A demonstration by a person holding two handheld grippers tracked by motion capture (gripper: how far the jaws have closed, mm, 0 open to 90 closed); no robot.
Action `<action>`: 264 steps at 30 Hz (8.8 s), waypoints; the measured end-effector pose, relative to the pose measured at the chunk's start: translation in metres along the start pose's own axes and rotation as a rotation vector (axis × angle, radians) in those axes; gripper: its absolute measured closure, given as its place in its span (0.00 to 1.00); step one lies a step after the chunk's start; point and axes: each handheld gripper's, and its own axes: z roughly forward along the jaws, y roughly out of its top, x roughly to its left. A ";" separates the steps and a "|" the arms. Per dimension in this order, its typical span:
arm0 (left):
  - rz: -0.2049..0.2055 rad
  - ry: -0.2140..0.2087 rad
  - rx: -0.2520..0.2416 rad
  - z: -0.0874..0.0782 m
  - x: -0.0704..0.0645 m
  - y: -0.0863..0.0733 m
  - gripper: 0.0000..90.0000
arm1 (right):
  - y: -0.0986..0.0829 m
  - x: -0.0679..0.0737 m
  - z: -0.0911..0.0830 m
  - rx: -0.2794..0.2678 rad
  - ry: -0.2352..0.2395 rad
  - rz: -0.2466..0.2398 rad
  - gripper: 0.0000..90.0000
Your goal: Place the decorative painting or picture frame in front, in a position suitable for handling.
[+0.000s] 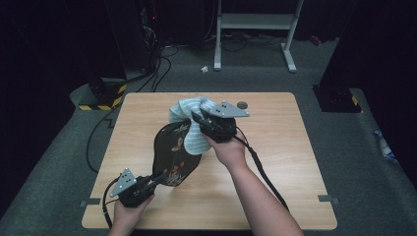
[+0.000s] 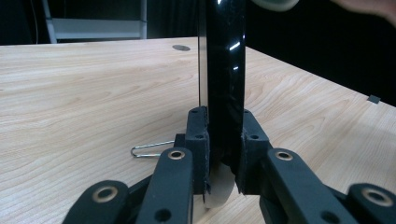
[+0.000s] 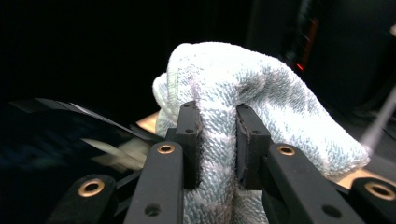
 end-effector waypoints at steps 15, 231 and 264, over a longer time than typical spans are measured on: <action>0.014 0.007 0.002 0.000 0.000 0.000 0.87 | 0.036 0.074 0.017 0.004 0.172 -0.141 0.82; 0.029 -0.009 0.085 0.028 -0.045 -0.006 0.61 | -0.198 -0.021 -0.085 0.449 -0.125 0.036 0.80; 0.114 -0.072 0.134 0.044 -0.063 -0.008 0.53 | -0.200 -0.022 -0.083 0.450 -0.122 0.053 0.78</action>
